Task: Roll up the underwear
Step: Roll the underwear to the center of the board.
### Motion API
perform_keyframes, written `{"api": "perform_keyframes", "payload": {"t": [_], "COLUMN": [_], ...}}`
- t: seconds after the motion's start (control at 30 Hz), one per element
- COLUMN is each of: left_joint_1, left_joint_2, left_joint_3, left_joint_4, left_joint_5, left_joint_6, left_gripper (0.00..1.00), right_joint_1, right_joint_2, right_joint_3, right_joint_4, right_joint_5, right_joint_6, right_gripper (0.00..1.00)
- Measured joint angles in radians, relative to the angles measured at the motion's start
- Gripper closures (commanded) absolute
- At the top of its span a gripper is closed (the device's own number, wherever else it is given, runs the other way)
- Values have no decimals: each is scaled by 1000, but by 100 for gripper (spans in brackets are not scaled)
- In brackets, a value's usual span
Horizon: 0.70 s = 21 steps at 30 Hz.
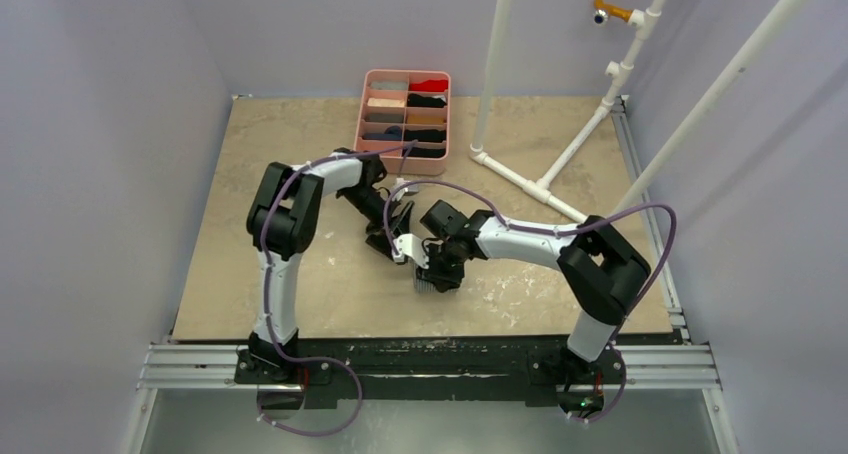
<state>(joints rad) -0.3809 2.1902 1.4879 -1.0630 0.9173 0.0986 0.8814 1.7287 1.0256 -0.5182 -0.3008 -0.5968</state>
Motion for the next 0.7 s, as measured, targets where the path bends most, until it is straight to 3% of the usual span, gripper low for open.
{"api": "perform_keyframes", "payload": {"t": [0.2, 0.47, 0.7], "left_joint_1": [82, 272, 322], "left_joint_2": [-97, -289, -439], "left_joint_3": [-82, -155, -245], "left_joint_4": [-5, -37, -53], "left_joint_5": [-89, -172, -229], "left_joint_6": [28, 82, 136], "left_gripper": [30, 31, 31], "right_joint_1": [-28, -97, -171], "right_joint_2": [57, 198, 361], "right_joint_3": [70, 235, 404], "right_joint_4": [-79, -262, -460], "right_joint_5": [-82, -201, -349], "right_joint_6": [2, -6, -10], "right_gripper": [100, 100, 100]}}
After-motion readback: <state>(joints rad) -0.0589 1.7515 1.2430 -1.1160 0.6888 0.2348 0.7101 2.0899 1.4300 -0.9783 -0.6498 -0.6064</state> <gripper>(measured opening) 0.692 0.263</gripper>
